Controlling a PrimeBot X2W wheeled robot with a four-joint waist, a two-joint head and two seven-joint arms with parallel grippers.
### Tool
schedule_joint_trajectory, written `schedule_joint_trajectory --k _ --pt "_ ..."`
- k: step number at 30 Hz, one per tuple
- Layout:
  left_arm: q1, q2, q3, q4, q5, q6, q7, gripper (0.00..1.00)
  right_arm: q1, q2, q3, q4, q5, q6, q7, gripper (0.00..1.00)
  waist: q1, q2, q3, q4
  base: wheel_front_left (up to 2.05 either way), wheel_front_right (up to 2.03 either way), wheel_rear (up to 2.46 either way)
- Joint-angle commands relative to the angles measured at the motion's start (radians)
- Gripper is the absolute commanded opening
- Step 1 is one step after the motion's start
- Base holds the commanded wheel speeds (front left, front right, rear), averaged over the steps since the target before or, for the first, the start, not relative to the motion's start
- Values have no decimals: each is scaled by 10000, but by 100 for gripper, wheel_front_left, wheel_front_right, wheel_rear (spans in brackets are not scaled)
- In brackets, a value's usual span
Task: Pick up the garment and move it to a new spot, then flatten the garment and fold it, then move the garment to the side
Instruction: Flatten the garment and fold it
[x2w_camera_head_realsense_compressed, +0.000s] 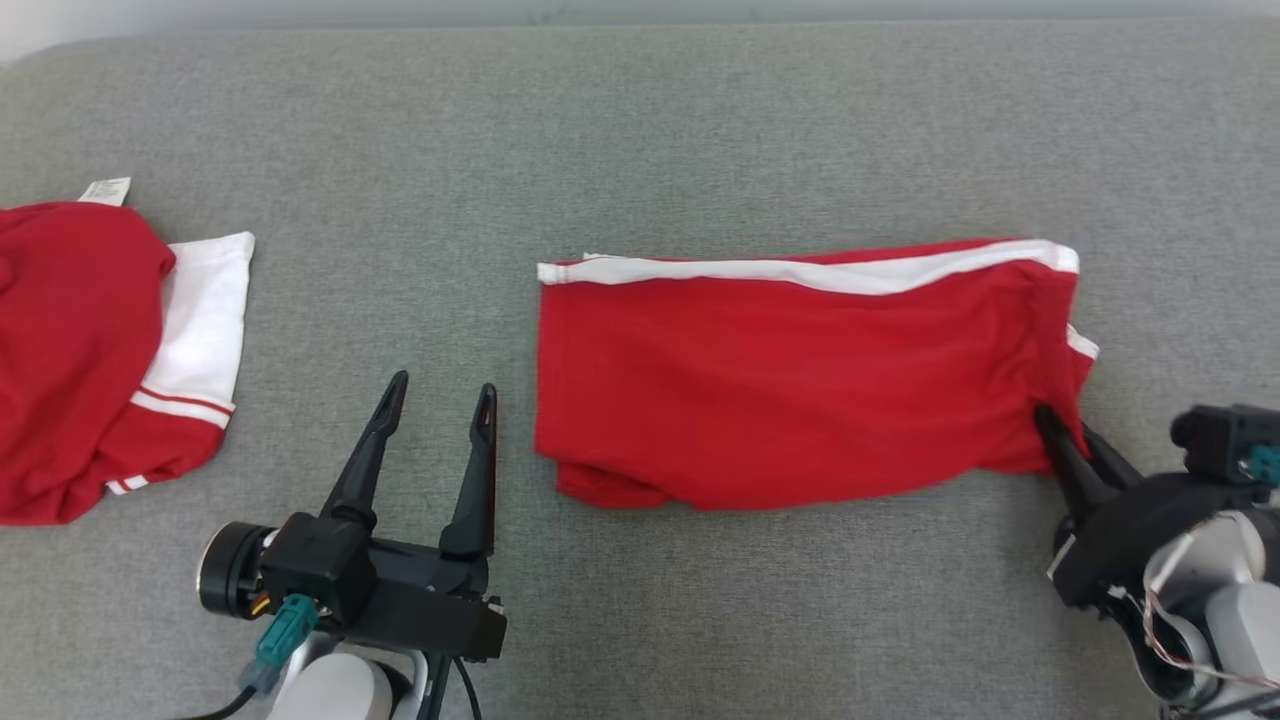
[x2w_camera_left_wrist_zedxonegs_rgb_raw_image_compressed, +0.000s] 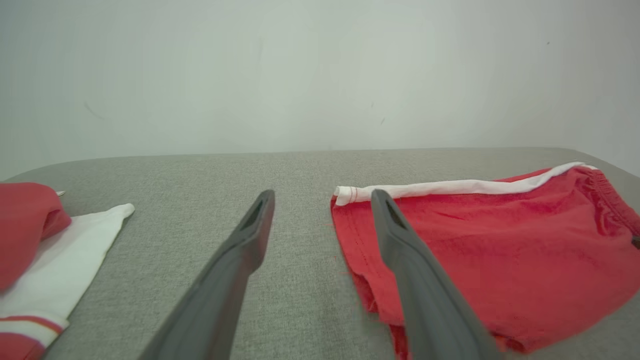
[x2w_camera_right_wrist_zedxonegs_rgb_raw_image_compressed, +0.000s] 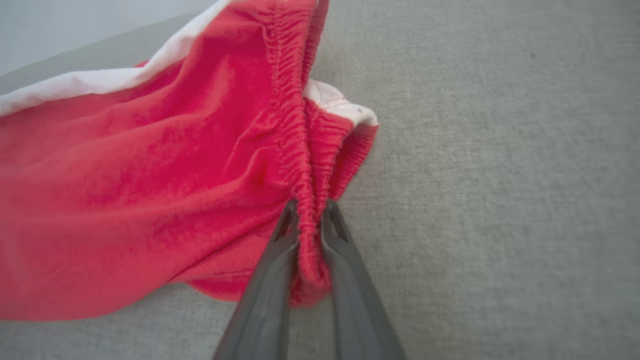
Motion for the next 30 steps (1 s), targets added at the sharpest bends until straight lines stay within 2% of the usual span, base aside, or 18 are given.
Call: schedule_joint_trajectory --k 1,5,9,13,18,22,30 --pt "158 63 59 -23 53 26 -72 100 329 -94 -191 -91 -75 -20 -3 0 -1 0 -50 -97 0 0 0" --pt "249 120 173 -58 -8 88 -74 100 664 -67 -547 -674 -60 -17 -118 0 -1 0 -103 -217 0 0 0" --pt "366 189 242 -62 -65 129 -76 100 687 116 -419 -1554 88 -16 -72 0 -1 0 -223 -314 0 0 0" --pt "368 244 231 -63 -88 110 -51 100 528 294 188 -2703 390 -14 301 0 -1 0 -296 -350 0 0 0" --pt "308 196 136 -33 -116 81 -1 100 71 516 1451 -3598 826 -14 766 0 -1 0 -331 -269 0 0 0" --pt "230 122 36 14 -152 37 2 100 -542 765 2457 -3507 1078 -14 880 0 -1 0 -305 -69 0 0 0" --pt "136 -94 -146 142 -195 -46 -23 100 -1555 1213 3741 -2154 1407 -11 733 0 -1 0 -168 396 0 0 0"
